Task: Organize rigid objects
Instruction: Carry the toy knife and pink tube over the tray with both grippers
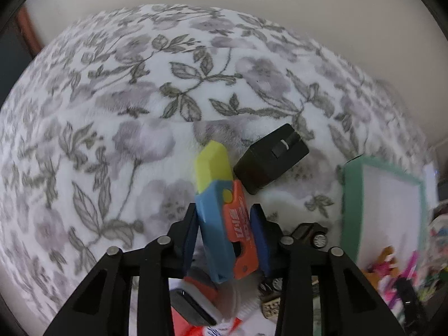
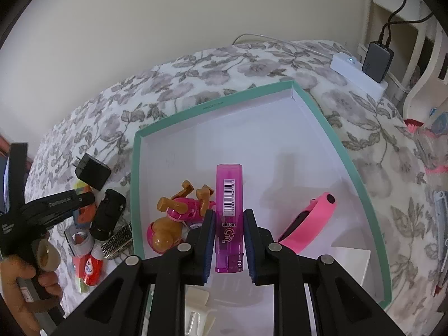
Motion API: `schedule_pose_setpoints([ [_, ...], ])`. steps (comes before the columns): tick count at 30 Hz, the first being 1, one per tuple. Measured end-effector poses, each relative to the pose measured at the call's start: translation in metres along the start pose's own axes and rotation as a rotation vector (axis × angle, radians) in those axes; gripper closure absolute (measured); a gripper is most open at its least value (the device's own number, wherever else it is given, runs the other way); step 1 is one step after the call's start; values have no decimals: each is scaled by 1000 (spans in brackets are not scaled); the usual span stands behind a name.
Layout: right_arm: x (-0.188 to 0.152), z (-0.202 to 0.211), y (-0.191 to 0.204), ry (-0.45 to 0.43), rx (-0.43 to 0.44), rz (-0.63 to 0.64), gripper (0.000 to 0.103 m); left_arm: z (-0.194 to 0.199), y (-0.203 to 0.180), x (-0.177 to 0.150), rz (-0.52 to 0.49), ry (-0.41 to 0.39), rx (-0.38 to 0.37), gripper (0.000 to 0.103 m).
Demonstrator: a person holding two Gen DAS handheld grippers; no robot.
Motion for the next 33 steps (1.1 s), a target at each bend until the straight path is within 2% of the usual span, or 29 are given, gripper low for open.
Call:
schedule_pose_setpoints([
  [2, 1, 2, -1, -2, 5, -5, 82, 10, 3, -2, 30, -21, -23, 70],
  [3, 1, 2, -1, -2, 7, -8, 82, 17, 3, -2, 37, -42, -32, 78],
  [4, 1, 3, -2, -3, 10, -12, 82, 22, 3, -2, 42, -55, -40, 80],
  [13, 4, 8, -7, -10, 25, -35, 82, 66, 1, 4, 74, -165, -85, 80],
  [17, 8, 15, -10, -27, 37, -48, 82, 95, -5, 10, 69, -241, -108, 80],
  [21, 15, 28, -13, -69, 36, -56, 82, 137, -30, 18, 32, -343, -162, 80],
  [24, 23, 41, -18, -114, 35, -71, 82, 165, -64, 20, -27, -402, -228, 80],
  [27, 32, 53, -29, -159, 27, -102, 82, 169, -94, 17, -72, -409, -264, 80],
  [33, 46, 68, -62, -237, -59, -143, 82, 138, -155, -4, -186, -323, -265, 80],
])
Point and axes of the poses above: each gripper's, at about its wrist camera, not at the fingertips, and z roughly against the way its jaws point, y to its left, x to its top, the point moved 5 cm from there along -z, roughly the way its jaws point, and after that the axes turned 11 degrees about -z, right-handed, at the moved point
